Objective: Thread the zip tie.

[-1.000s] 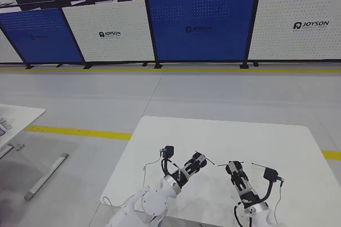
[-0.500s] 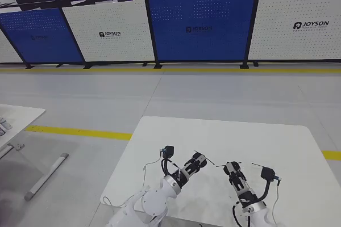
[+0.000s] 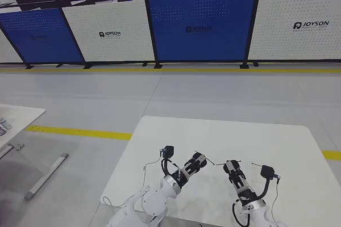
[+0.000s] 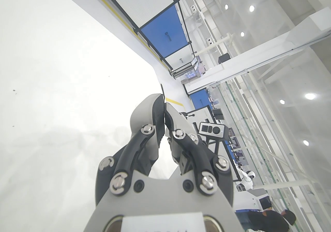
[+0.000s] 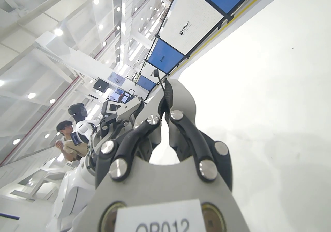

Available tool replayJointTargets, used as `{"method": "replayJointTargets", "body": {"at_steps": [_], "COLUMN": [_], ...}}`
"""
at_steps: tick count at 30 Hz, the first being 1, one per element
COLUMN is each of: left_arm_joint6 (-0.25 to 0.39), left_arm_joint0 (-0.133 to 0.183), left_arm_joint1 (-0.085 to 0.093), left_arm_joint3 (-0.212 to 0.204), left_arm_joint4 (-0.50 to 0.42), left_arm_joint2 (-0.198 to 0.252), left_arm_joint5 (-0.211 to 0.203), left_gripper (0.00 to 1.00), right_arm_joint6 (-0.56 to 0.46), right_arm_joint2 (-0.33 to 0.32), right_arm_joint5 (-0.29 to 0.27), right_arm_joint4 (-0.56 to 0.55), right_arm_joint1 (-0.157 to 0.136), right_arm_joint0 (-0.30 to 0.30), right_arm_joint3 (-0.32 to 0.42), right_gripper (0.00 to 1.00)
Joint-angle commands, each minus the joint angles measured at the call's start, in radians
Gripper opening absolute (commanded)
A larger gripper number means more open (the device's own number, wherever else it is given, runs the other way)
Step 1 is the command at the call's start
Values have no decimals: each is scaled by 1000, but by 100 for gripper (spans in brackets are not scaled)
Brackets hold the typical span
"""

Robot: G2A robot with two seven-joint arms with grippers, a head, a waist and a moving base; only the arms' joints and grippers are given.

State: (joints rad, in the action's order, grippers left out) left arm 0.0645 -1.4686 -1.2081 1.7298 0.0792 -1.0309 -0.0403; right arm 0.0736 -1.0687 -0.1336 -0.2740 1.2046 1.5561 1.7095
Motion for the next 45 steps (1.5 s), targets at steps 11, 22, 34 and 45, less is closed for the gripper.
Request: {"method": "replayJointTargets", "body": {"at_steps": [11,22,34,45], "left_arm_joint6": [0,0,0,0], "left_arm_joint0": [0,0,0,0], "left_arm_joint1": [0,0,0,0], "left_arm_joint3": [0,0,0,0], "left_arm_joint4": [0,0,0,0], "left_arm_joint2": [0,0,0,0], "left_arm_joint5": [0,0,0,0], "left_gripper": [0,0,0,0], "right_arm_joint6": [-5,-12,-10,-11], "right_arm_joint2": [-7,-5,-19,-19], "right_arm_joint5": [2,-2,5,3], "right_arm_joint4": [4,-2,-30,-33], "right_arm_joint1": [4,14,21,30], "right_arm_joint0": [1,-6,8,4], "right_arm_joint3": [-3,-12,2,-13], "right_gripper": [0,0,0,0]}}
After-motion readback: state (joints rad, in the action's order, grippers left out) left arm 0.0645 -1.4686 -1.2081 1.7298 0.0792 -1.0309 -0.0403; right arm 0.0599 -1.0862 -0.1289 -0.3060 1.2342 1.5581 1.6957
